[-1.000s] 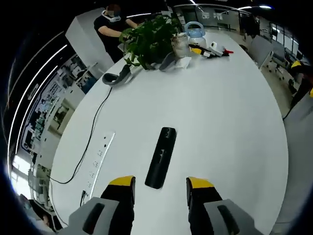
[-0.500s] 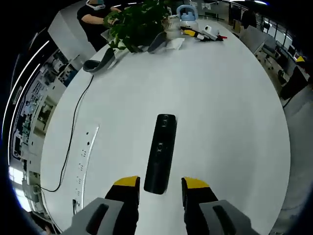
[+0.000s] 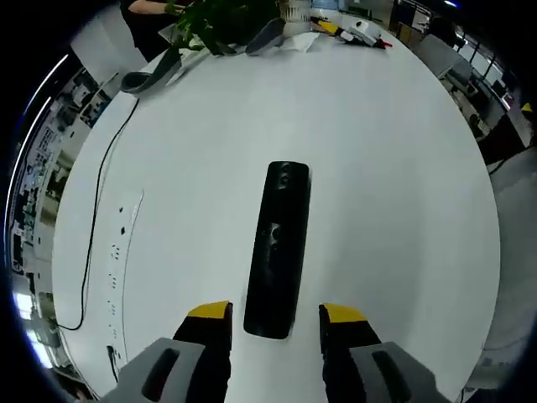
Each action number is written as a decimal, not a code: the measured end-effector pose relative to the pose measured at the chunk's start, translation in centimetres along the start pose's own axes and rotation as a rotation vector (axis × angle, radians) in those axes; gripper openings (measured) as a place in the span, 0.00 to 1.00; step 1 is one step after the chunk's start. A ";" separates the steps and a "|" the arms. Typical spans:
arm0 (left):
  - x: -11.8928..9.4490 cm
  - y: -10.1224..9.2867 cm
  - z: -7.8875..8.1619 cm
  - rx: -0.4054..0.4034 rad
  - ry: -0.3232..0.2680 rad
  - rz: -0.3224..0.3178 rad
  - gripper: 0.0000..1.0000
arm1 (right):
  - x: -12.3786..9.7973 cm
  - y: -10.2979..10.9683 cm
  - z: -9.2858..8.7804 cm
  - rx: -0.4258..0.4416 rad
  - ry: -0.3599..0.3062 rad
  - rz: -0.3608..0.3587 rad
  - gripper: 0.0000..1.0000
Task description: Press the specified remote control buttons in sequence, fully releasing each button before pressing the next.
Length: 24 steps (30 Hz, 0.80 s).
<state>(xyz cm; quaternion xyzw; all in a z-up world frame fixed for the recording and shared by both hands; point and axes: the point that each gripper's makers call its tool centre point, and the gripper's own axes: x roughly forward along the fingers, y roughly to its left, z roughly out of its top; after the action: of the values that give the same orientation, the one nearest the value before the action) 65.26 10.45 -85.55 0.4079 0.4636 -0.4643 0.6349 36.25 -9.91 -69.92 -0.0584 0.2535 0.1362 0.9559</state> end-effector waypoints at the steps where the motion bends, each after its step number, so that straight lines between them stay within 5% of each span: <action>1: 0.1 0.2 0.0 -0.019 0.003 0.007 0.41 | 0.0 0.0 0.0 0.000 0.003 -0.001 0.43; 10: 0.9 0.2 -0.4 -0.074 0.026 -0.024 0.27 | 0.1 0.1 -0.2 -0.010 0.011 0.001 0.43; 16: 0.9 -0.5 -0.6 -0.033 0.047 -0.038 0.25 | 0.1 0.0 -0.1 -0.005 0.011 -0.006 0.43; 21: 0.9 -0.8 -0.5 0.039 0.068 0.015 0.24 | 0.1 -0.1 0.0 -0.004 0.006 -0.010 0.43; 24: 0.9 -1.0 -0.5 0.018 0.083 0.011 0.24 | 0.0 -0.1 0.0 -0.003 0.003 -0.009 0.42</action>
<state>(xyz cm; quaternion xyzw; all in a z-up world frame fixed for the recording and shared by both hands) 64.34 10.51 -86.60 0.4349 0.4831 -0.4477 0.6140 36.29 -10.00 -69.95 -0.0609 0.2545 0.1323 0.9561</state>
